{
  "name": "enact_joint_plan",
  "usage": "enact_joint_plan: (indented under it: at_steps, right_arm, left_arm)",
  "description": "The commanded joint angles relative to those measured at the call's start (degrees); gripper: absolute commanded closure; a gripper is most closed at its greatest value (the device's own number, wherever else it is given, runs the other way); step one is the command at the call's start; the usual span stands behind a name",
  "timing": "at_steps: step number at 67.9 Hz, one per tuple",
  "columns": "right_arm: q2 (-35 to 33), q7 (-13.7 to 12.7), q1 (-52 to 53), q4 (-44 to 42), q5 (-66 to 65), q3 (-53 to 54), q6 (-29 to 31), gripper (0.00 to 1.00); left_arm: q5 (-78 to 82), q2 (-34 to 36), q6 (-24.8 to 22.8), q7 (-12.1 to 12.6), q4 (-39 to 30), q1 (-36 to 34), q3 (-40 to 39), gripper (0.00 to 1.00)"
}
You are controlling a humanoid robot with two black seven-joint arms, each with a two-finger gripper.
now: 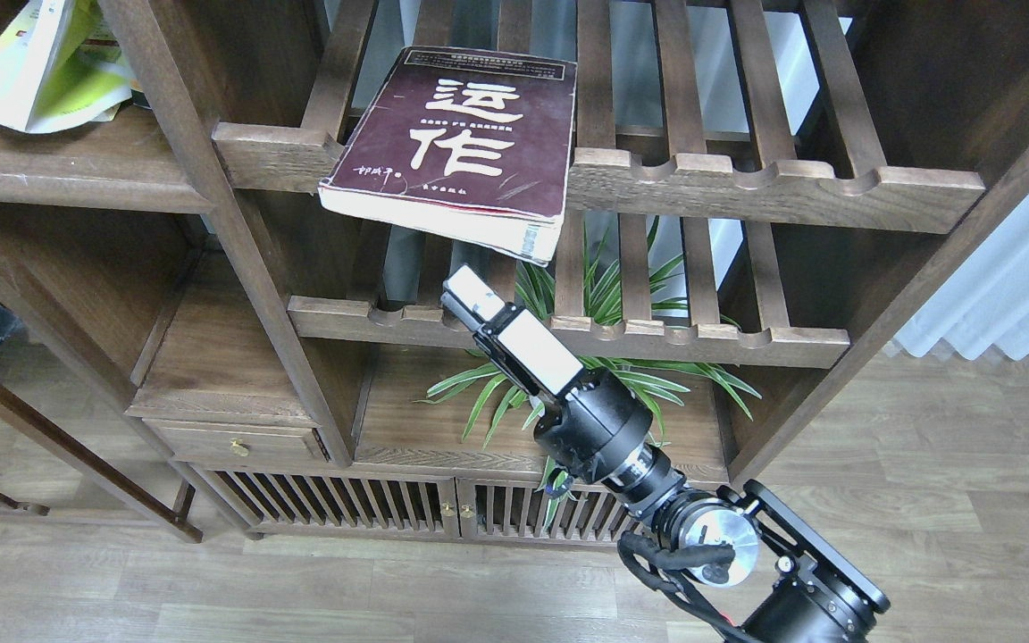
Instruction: Organize books on shelf
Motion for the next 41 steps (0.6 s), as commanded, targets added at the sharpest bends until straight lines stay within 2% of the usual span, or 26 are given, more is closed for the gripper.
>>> enact_joint_plan:
  at_steps: [1,26,30,31,41]
  right_arm:
    - [0.00,0.70,2.08,-0.03,0.01,0.15,-0.75,0.20]
    - [0.00,0.88,3.31,-0.21,0.09,0.94,-2.77,0.21]
    - [0.00,0.88,3.31,-0.21,0.09,1.82,-3.13,0.25]
    - [0.00,0.96,3.31,-0.21,0.27,2.43,-3.13,0.31]
    - [0.00,0.97,3.49,-0.21,0.36,3.05,-3.13,0.40]
  left_arm:
    - [0.00,0.01,0.00,0.00,0.15,0.02,-0.09,0.00]
    - [-0.09,0.01,0.00,-0.17,0.24,0.29,-0.18,0.00]
    - [-0.09,0.01,0.00,-0.17,0.24,0.29,-0.18,0.00]
    - [-0.09,0.01,0.00,-0.17,0.24,0.37,-0.27,0.00]
    - [-0.09,0.01,0.00,-0.17,0.32,0.37,-0.18,0.00]
